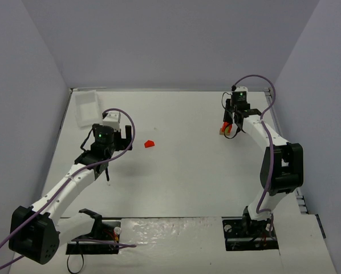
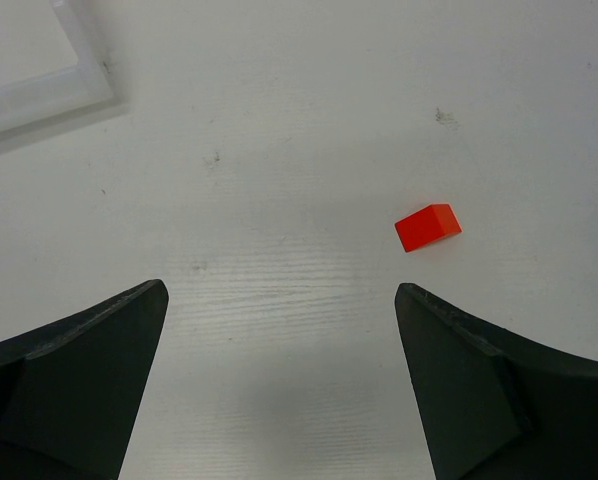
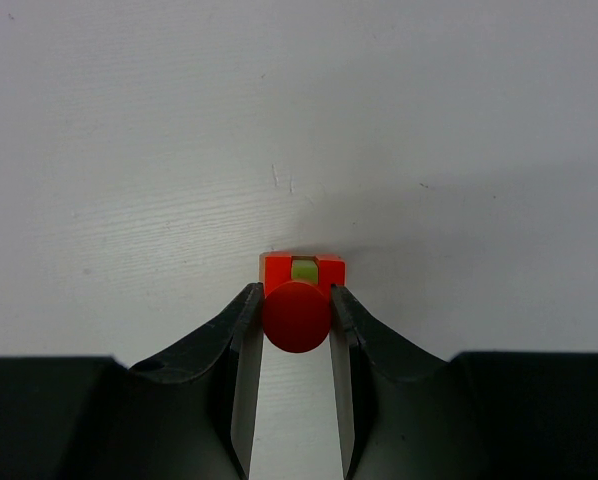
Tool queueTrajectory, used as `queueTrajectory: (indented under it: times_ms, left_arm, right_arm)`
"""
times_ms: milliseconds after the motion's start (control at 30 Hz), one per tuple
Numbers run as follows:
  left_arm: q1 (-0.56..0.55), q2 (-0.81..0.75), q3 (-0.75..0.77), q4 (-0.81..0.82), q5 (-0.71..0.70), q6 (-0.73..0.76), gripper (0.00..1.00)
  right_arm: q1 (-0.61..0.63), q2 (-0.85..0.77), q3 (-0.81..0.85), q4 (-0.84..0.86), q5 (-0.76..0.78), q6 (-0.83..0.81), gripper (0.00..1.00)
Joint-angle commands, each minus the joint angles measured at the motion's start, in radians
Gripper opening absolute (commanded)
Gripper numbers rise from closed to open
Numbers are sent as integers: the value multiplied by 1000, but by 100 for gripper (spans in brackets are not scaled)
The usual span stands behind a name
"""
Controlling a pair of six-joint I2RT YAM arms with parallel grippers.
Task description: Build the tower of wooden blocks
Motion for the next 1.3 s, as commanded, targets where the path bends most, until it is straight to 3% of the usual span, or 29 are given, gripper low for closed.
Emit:
queueTrajectory:
  times_ms: [0, 1267]
  left_arm:
    - [6, -3, 5, 67, 10, 8, 97]
    - [6, -8, 0, 78, 24, 5, 97]
  right_arm:
    - [-8, -9, 34, 50, 16, 12, 0]
    - [-19, 6, 7, 87, 6, 29, 0]
